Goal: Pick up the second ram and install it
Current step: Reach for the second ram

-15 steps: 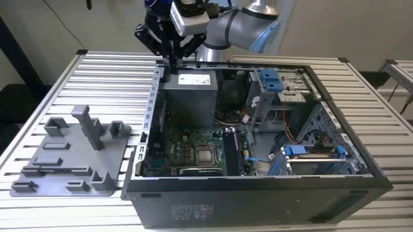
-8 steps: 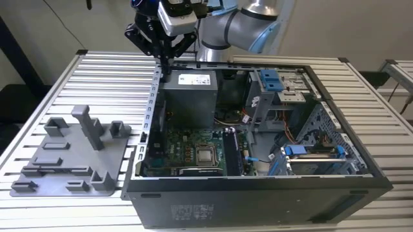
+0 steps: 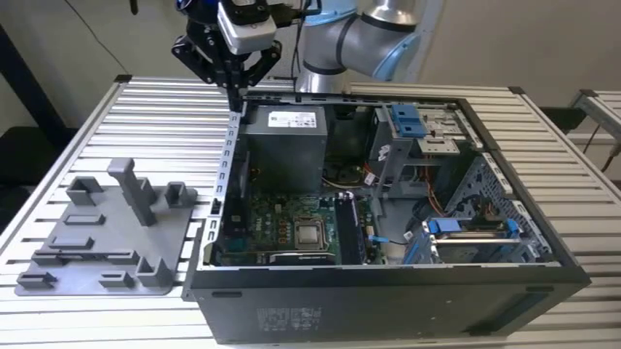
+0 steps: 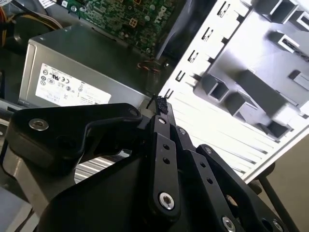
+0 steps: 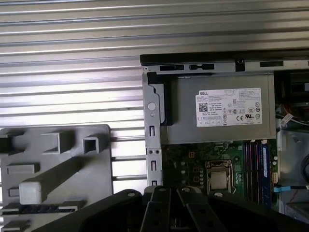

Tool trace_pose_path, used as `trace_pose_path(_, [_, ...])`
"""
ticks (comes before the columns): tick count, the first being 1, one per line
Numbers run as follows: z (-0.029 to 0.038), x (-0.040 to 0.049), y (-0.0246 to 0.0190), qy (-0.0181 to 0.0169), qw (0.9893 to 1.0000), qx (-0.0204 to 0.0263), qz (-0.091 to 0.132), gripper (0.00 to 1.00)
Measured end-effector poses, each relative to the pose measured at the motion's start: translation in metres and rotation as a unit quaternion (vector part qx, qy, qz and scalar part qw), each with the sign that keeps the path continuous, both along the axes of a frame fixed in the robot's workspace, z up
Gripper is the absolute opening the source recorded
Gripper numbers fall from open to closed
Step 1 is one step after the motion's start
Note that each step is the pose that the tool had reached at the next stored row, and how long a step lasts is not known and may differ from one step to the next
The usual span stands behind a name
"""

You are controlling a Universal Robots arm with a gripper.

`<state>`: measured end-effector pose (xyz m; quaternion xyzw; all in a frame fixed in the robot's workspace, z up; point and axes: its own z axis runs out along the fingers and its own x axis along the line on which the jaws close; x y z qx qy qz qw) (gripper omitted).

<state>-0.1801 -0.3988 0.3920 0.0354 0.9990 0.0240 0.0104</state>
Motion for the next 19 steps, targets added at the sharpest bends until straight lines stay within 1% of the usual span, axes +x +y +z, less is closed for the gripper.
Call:
trace_pose_path(11, [-0.0007,-0.0283,-0.0001,0.0,1.0,0.0,0.001,0.11])
trace_pose_path(19, [-0.0017,-0.0522,-0.0014,0.0,1.0,0.0,0.002,0.11])
